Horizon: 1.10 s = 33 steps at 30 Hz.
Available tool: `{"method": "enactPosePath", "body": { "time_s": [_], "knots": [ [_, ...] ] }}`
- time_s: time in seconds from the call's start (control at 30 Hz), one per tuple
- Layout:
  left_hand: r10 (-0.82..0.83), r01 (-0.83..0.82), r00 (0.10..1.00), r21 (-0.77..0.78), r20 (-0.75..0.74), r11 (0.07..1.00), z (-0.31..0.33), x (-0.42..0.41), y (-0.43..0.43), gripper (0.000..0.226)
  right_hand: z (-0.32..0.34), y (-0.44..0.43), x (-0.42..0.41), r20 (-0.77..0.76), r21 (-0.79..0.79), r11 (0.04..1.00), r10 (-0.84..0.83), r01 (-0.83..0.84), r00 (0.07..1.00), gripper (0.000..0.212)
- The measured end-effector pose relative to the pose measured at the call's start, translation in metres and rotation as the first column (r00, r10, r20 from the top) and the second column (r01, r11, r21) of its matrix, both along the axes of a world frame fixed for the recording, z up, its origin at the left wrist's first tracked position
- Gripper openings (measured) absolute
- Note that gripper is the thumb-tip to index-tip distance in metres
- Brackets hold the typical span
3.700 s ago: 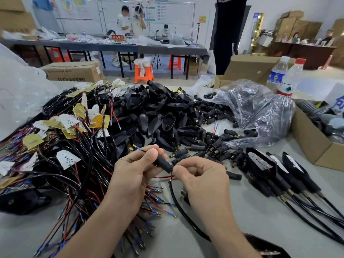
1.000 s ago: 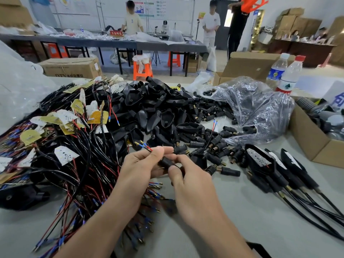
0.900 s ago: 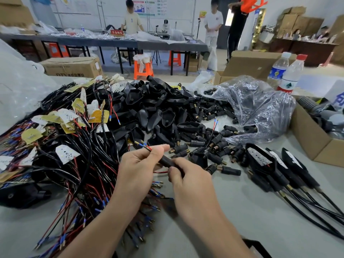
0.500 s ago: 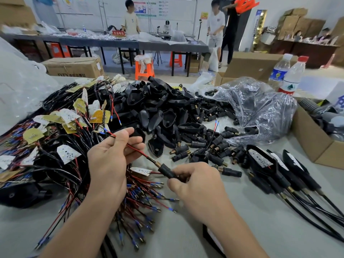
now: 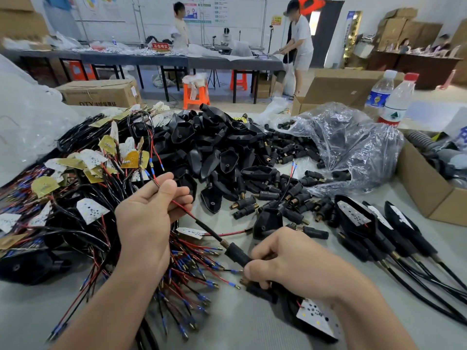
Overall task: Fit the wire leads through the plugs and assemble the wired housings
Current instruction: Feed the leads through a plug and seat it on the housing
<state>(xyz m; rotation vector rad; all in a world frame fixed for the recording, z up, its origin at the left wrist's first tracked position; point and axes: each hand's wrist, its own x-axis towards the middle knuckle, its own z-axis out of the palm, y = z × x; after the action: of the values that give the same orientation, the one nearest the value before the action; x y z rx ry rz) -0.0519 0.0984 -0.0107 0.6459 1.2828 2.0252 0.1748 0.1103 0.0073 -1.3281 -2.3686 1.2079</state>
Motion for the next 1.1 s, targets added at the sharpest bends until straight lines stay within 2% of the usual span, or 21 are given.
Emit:
{"method": "enactPosePath", "body": {
  "time_s": [0.1, 0.17, 0.2, 0.27, 0.37, 0.47, 0.53, 0.63, 0.77, 0.9, 1.0, 1.07, 1.1],
  "knots": [
    [-0.241, 0.240, 0.971, -0.075, -0.006, 0.968, 0.001, 0.010, -0.002, 0.025, -0.005, 0.003, -0.005, -0.084, 0.073, 0.985, -0.147, 0.153, 0.986, 0.032],
    [-0.404, 0.377, 0.903, -0.181, -0.150, 0.909, -0.003, 0.016, -0.005, 0.014, -0.009, 0.003, -0.010, -0.163, 0.083, 0.969, -0.216, 0.231, 0.963, 0.032],
    [-0.460, 0.413, 0.861, -0.231, -0.218, 0.881, -0.006, 0.018, -0.006, 0.018, -0.010, 0.002, -0.014, -0.196, 0.077, 0.967, -0.225, 0.243, 0.954, 0.031],
    [-0.526, 0.457, 0.814, -0.287, -0.247, 0.842, -0.009, 0.021, -0.007, 0.025, -0.012, -0.001, -0.018, -0.277, 0.030, 0.970, -0.224, 0.241, 0.934, 0.020],
    [-0.540, 0.478, 0.815, -0.281, -0.211, 0.832, -0.007, 0.022, -0.008, 0.010, -0.013, -0.003, -0.024, -0.349, -0.044, 0.977, -0.209, 0.207, 0.913, 0.010],
    [-0.532, 0.499, 0.837, -0.217, -0.128, 0.839, -0.006, 0.020, -0.008, 0.022, -0.014, -0.004, -0.027, -0.385, -0.098, 0.980, -0.199, 0.175, 0.901, 0.026],
    [-0.484, 0.464, 0.872, -0.191, -0.075, 0.865, -0.005, 0.022, -0.009, 0.020, -0.014, -0.003, -0.028, -0.381, -0.154, 0.979, -0.184, 0.134, 0.906, 0.029],
    [-0.392, 0.374, 0.919, -0.208, -0.052, 0.904, -0.006, 0.029, -0.010, 0.014, -0.013, 0.000, -0.026, -0.349, -0.187, 0.980, -0.134, 0.071, 0.927, 0.031],
    [-0.282, 0.263, 0.956, -0.195, -0.077, 0.945, -0.006, 0.030, -0.008, 0.027, -0.015, 0.001, -0.020, -0.286, -0.177, 0.984, -0.059, 0.008, 0.957, 0.035],
    [-0.169, 0.169, 0.986, -0.144, 0.011, 0.975, -0.004, 0.017, -0.005, 0.025, -0.017, 0.000, -0.011, -0.185, -0.169, 0.982, 0.052, -0.084, 0.981, 0.038],
    [-0.245, 0.244, 0.969, -0.138, 0.006, 0.960, -0.003, 0.016, -0.003, 0.020, -0.015, 0.000, -0.010, -0.175, -0.095, 0.994, 0.042, -0.059, 0.984, 0.034],
    [-0.384, 0.380, 0.923, -0.126, -0.005, 0.916, -0.004, 0.019, -0.004, 0.044, -0.015, 0.000, -0.015, -0.316, -0.101, 0.993, -0.085, 0.056, 0.945, 0.027],
    [-0.445, 0.437, 0.895, -0.141, -0.029, 0.889, -0.004, 0.021, -0.005, 0.051, -0.015, 0.001, -0.018, -0.421, -0.145, 0.980, -0.185, 0.135, 0.888, 0.023]
  ]
}}
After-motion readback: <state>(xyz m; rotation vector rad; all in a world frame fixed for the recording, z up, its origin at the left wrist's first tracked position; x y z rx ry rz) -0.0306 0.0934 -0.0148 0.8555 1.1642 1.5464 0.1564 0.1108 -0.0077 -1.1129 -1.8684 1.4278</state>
